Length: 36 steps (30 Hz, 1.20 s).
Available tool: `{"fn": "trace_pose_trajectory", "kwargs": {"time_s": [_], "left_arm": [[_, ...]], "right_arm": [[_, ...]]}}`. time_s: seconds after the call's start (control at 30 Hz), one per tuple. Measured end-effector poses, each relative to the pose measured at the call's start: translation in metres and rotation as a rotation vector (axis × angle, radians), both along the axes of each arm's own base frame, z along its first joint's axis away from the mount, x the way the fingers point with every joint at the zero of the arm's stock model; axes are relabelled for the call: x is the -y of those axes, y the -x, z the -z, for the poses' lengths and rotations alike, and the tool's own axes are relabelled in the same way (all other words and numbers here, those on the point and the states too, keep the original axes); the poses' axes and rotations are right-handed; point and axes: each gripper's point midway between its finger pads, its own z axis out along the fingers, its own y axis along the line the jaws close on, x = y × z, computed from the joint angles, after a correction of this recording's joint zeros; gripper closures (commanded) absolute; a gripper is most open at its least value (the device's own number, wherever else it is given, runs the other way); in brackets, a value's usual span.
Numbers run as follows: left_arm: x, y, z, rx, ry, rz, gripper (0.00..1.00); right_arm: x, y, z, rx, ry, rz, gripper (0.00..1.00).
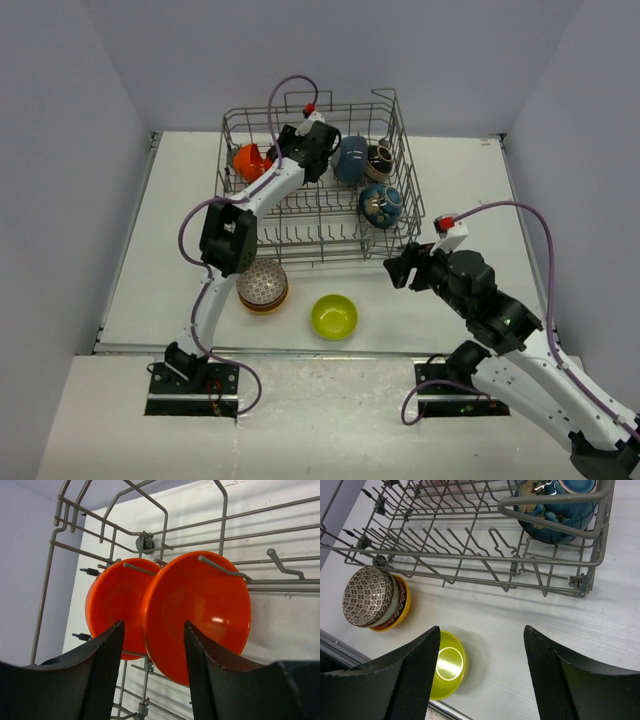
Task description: Unload the bowls from the dish rack
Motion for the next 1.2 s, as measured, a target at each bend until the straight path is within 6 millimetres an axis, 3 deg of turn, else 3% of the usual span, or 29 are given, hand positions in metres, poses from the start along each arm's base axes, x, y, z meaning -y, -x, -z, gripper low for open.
{"fn": "trace_pose_trajectory", "kwargs": {"time_s": [0.17, 0.4, 0.53, 0.9, 1.0, 1.2], "left_arm": [[-0.002, -0.002, 0.003, -0.001, -0.010, 0.002, 0.56], [-0.007, -0.006, 0.005, 0.005, -0.017, -0.001, 0.61], [-0.007, -0.008, 0.007, 0.014, -0.013, -0.001, 0.75], [-0.013, -0.008, 0.007, 0.028, -0.039, -0.024, 0.91], [-0.013, -0.009, 0.006, 0.034, -0.043, -0.024, 1.00], [-0.013, -0.010, 0.005, 0.034, -0.048, -0.019, 1.00]], "right_arm": [[0.001, 0.001, -0.001, 0.008, -0.008, 0.002, 0.19], [0.001, 0.001, -0.001, 0.008, -0.006, 0.004, 0.15], [0.002, 0.001, -0.001, 0.008, -0.006, 0.004, 0.14], [0.001, 0.001, -0.001, 0.010, -0.007, 0.002, 0.13], [0.000, 0.002, -0.004, 0.018, -0.017, -0.005, 0.13], [-0.003, 0.003, -0.006, 0.021, -0.026, -0.021, 0.13]]}}
